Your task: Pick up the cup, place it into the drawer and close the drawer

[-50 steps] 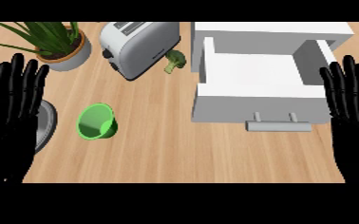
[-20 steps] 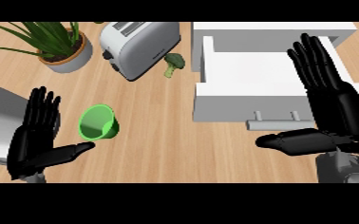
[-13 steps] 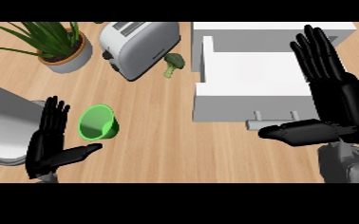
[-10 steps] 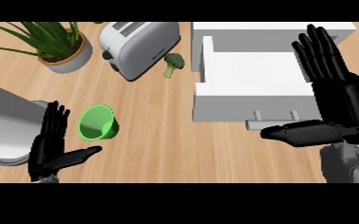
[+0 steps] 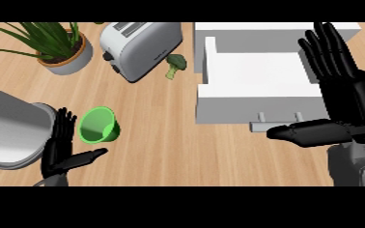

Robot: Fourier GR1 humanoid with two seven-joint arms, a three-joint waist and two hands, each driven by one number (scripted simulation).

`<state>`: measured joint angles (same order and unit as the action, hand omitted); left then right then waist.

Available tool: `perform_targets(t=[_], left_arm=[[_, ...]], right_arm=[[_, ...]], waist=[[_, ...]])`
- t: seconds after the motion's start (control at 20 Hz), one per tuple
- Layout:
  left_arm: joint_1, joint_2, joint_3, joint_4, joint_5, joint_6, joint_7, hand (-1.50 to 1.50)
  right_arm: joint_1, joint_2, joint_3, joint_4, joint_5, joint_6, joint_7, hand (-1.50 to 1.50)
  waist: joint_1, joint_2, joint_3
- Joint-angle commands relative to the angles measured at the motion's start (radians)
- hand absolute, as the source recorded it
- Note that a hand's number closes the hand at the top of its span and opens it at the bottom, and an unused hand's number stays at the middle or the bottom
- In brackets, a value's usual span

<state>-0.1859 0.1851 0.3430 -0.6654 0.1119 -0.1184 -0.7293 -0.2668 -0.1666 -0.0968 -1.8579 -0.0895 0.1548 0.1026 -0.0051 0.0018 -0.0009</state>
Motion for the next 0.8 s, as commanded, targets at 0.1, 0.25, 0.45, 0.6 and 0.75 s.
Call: perform_targets(t=[0.1,0.25,0.45,0.6,0.75], left_arm=[[-0.100,0.056,0.027,0.266,-0.005,-0.025,-0.187,-1.50],[-0.187,0.074,0.053,0.436,-0.015,-0.042,-0.273,-1.50],[-0.200,0.087,0.051,0.465,-0.020,-0.039,-0.325,-1.50],[-0.173,0.056,0.041,0.498,-0.034,-0.045,-0.379,-1.50],[-0.230,0.061,0.034,0.494,-0.043,-0.024,-0.350,-1.50]], right_arm=[[0.044,-0.003,0.000,-0.046,-0.003,0.020,-0.004,-1.50],[0.008,-0.018,-0.023,-0.046,-0.040,0.026,0.033,-1.50],[0.004,0.007,0.013,0.008,0.015,0.009,-0.010,-1.50],[-0.051,-0.040,-0.042,-0.026,-0.065,0.026,0.105,-1.50],[0.025,-0.037,-0.050,-0.006,-0.053,0.057,-0.005,-1.50]], waist=[[-0.002,0.000,0.000],[-0.013,0.004,-0.002],[-0.009,0.004,-0.002],[-0.015,0.006,-0.003],[-0.018,0.006,-0.002]])
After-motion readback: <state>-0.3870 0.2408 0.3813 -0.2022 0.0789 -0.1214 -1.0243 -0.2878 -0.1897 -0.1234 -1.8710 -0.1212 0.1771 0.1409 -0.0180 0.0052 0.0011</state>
